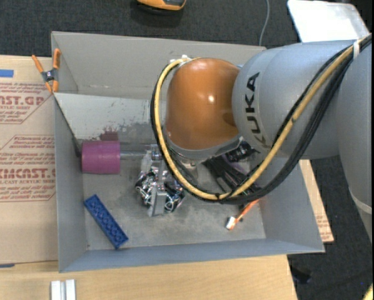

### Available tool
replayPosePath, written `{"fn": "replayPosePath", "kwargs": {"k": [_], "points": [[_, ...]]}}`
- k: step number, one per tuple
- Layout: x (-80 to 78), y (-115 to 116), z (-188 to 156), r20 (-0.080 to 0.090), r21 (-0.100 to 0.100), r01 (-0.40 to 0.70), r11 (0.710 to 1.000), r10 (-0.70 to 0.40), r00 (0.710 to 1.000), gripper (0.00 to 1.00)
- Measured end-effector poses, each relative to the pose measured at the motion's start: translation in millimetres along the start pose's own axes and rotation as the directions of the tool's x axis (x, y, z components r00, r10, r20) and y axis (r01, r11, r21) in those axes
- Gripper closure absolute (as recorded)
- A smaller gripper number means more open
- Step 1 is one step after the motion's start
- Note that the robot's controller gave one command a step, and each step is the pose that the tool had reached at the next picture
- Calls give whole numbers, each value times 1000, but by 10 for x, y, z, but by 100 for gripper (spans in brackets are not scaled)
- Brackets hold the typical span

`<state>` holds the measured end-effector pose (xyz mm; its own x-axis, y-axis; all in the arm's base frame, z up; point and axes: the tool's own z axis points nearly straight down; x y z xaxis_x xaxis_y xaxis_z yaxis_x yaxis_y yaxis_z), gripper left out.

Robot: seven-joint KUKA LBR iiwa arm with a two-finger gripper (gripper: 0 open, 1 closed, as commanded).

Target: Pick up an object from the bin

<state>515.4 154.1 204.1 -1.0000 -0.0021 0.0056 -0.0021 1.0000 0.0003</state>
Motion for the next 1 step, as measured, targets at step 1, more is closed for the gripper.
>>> {"fn": "replayPosePath", "kwargs": {"k": [1], "points": [[-16, -7, -29, 6, -1, -1, 1000, 1, 1000, 0]]}}
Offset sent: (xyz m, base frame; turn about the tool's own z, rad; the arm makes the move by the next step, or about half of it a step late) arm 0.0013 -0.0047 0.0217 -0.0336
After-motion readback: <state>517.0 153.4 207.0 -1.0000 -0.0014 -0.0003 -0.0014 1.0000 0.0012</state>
